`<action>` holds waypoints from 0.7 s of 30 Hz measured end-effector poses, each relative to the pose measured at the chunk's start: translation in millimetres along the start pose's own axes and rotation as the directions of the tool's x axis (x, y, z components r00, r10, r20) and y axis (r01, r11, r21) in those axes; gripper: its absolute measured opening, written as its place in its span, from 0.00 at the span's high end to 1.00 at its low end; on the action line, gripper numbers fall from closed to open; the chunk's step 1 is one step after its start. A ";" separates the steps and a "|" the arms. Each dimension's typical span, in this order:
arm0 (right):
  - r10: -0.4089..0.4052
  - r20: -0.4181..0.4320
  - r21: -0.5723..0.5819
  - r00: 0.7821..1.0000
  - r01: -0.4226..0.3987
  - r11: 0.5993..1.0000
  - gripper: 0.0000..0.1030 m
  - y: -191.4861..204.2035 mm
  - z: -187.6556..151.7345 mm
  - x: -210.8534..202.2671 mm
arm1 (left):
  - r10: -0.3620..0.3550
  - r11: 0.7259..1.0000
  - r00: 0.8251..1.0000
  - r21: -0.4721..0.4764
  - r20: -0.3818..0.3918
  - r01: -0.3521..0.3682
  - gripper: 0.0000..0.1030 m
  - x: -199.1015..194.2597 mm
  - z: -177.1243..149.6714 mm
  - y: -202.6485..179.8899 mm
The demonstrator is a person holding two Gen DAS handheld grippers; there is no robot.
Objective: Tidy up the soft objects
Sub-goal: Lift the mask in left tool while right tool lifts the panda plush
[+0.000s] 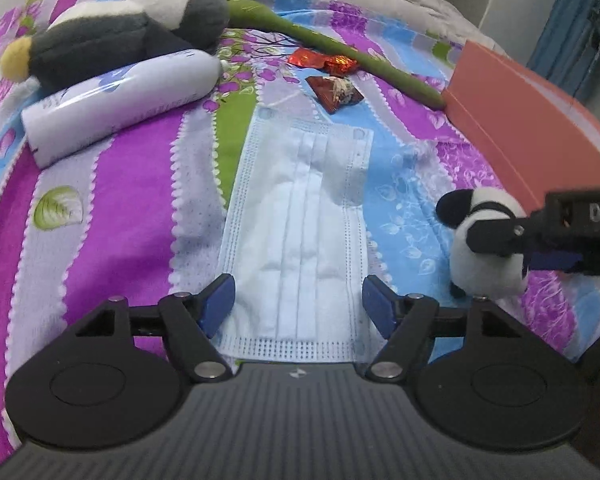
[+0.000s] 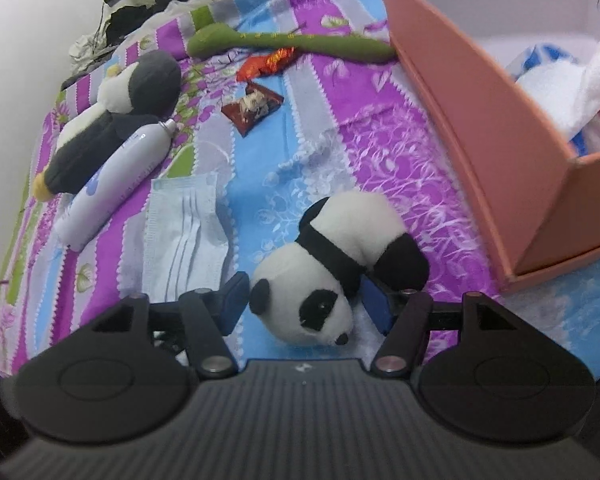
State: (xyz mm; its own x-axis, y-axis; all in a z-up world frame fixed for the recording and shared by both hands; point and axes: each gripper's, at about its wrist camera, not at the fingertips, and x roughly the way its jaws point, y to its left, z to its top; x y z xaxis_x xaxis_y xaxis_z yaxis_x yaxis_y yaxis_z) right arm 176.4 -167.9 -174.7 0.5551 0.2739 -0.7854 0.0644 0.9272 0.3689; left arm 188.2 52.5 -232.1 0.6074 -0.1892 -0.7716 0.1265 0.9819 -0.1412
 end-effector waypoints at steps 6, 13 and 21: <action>0.026 -0.026 0.045 0.999 -0.025 0.999 0.33 -7.1 11.0 16.7 | 0.012 0.999 1.000 0.037 -0.016 -0.011 0.32 8.8 2.4 -2.1; 0.029 -0.061 0.076 0.998 -0.024 0.997 0.35 -13.9 13.7 32.8 | 0.034 0.997 0.999 0.068 -0.018 -0.033 0.50 14.6 6.2 -6.7; 0.009 -0.048 -0.011 0.999 -0.010 1.000 0.39 -6.6 12.5 28.4 | 0.024 0.998 1.000 0.049 -0.006 -0.024 0.88 14.2 9.5 -3.1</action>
State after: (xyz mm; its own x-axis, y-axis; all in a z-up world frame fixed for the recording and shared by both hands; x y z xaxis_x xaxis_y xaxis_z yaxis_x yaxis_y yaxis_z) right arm 202.1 -169.5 -193.1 0.5152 0.2942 -0.8050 0.0499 0.9273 0.3709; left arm 203.9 46.6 -236.6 0.6054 -0.1652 -0.7786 0.1506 0.9843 -0.0918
